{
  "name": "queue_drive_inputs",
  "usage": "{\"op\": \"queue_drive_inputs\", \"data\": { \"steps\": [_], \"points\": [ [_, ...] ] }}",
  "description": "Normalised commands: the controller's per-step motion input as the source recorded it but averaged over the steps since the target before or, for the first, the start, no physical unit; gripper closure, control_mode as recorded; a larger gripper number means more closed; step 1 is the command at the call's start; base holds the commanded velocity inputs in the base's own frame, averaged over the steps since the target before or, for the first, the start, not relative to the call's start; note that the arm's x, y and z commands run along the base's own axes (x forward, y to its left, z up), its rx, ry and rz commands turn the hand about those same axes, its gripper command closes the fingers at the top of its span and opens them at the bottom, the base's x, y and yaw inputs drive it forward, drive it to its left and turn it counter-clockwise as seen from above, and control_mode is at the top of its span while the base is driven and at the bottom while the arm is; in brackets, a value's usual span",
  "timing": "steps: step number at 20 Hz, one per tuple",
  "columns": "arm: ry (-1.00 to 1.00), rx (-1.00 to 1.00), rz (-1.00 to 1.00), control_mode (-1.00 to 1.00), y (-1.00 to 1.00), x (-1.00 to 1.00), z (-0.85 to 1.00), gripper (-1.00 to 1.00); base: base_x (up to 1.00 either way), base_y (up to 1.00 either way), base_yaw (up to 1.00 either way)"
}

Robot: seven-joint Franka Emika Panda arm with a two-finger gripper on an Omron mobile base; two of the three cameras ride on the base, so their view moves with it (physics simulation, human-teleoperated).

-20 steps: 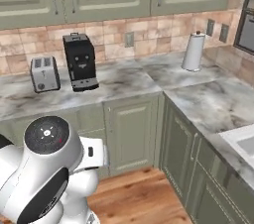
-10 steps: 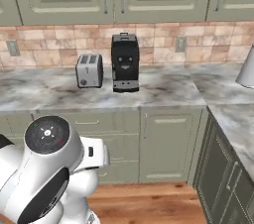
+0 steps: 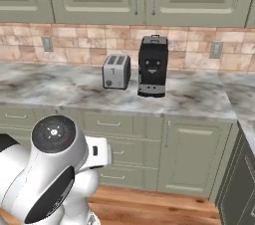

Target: Move the pot and pan from the stove into the sink.

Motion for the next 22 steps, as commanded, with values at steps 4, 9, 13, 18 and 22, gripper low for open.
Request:
{"op": "queue_drive_inputs", "data": {
  "steps": [4,9,13,18,22],
  "points": [
    [0.0,0.0,0.0,1.0,0.0,0.0,0.0,-1.0,0.0,0.0,0.0],
    [0.0,0.0,0.0,1.0,0.0,0.0,0.0,-1.0,0.04,0.27,0.03],
    [0.0,0.0,0.0,1.0,0.0,0.0,0.0,-1.0,0.06,0.54,0.03],
    [0.0,0.0,0.0,1.0,0.0,0.0,0.0,-1.0,0.07,0.66,0.04],
    [0.0,0.0,0.0,1.0,0.0,0.0,0.0,-1.0,0.06,0.71,0.05]
  ]
}}
